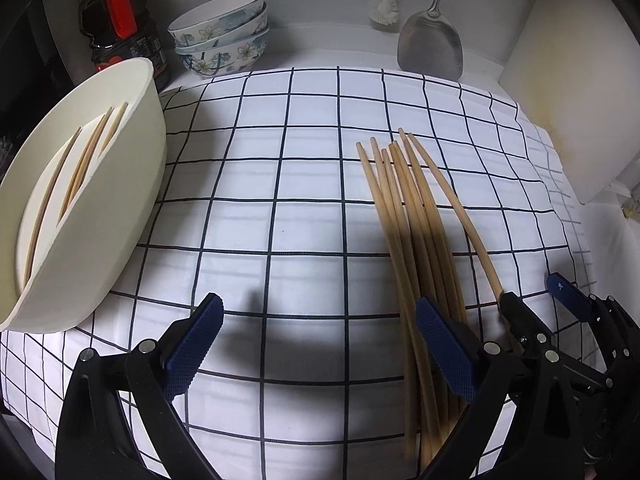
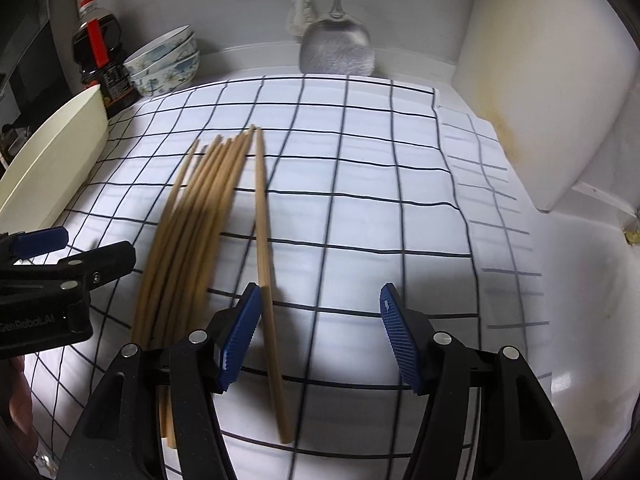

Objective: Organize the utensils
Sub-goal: 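Grasp a wooden chopstick with the left gripper while the right gripper grasps another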

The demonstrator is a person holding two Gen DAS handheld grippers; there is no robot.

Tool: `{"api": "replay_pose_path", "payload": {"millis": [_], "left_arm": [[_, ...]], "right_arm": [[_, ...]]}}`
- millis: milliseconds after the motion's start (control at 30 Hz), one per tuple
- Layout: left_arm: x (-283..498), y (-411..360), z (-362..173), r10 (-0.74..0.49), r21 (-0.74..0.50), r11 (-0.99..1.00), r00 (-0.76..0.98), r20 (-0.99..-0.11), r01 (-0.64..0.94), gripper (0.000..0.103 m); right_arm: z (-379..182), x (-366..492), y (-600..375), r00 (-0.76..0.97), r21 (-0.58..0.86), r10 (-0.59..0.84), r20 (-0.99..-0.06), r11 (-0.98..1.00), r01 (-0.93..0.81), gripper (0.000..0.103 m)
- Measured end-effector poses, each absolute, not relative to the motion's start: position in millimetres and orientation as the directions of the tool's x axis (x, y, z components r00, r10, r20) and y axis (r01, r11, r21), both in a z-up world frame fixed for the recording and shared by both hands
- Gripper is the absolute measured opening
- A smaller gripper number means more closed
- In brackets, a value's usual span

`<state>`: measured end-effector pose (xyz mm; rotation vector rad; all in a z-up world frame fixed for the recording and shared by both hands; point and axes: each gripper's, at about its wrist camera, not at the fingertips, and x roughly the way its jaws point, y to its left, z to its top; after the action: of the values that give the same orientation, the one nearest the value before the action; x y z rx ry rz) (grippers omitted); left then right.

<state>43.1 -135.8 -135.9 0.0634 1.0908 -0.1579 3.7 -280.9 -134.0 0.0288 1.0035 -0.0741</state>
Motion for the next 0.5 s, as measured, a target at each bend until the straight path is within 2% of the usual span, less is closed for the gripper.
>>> {"api": "replay_pose_path", "payload": {"millis": [500], "left_arm": [[46.2, -122.0, -151.1, -0.058, -0.001, 0.992, 0.462, -0.885, 0.122, 0.095]], "right_arm": [[-136.9, 8.5, -280.4, 0.533, -0.007, -0.036, -0.845, 0.998, 0.055, 0.058]]}}
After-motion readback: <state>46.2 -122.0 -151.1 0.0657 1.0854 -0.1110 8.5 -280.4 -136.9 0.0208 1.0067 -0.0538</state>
